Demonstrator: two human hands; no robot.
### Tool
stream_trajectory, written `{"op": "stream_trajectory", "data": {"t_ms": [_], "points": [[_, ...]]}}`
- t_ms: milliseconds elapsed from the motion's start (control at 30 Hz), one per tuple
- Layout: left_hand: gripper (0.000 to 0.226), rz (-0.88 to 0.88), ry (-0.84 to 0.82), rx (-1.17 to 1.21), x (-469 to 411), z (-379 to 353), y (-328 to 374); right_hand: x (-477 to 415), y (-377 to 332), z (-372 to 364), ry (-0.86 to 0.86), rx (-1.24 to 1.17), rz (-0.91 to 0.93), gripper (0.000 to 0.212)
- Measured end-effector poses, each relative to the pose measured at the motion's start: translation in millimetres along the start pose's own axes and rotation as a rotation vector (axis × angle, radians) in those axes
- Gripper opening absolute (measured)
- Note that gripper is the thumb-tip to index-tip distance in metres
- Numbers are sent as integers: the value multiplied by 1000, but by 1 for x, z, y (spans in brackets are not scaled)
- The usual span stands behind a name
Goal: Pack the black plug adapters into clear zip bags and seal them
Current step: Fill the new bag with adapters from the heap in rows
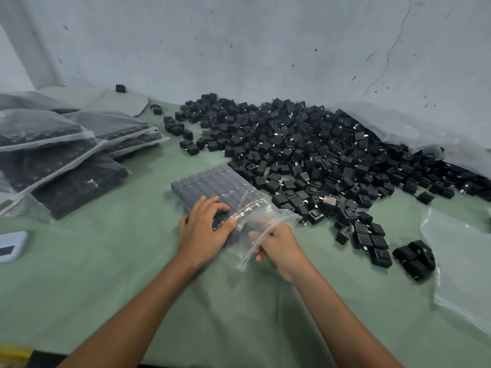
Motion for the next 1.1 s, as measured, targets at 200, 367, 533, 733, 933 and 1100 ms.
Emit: {"op": "stream_trajectory", "data": {"t_ms": [200,367,533,733,933,1100], "points": [[26,-4,-2,-7,0,-1,0,-7,0,-6,14,123,77,15],[25,2,0,3,0,-1,-1,-3,-10,-15,-30,192,152,14],[24,-6,-2,-6,0,-1,0,-8,-5,-11,-1,154,138,23],[22,-54,52,-107,6,6,11,-10,2,-12,-22,148,147,28],[36,-357,87,-246,21,6,46,-7,-1,-9,23,86,150,19],[37,-378,82,-229,22,4,48,-4,4,-10,-51,57,63,29]]}}
Point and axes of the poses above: each hand's wrist, its own x-axis away from the middle knuckle, its own z-axis out of the back of the hand, y = z × x, the point moved 10 cm from there along -x, towards the middle knuckle, and after that the axes turned 9 degrees about -x, right-handed, at the moved point
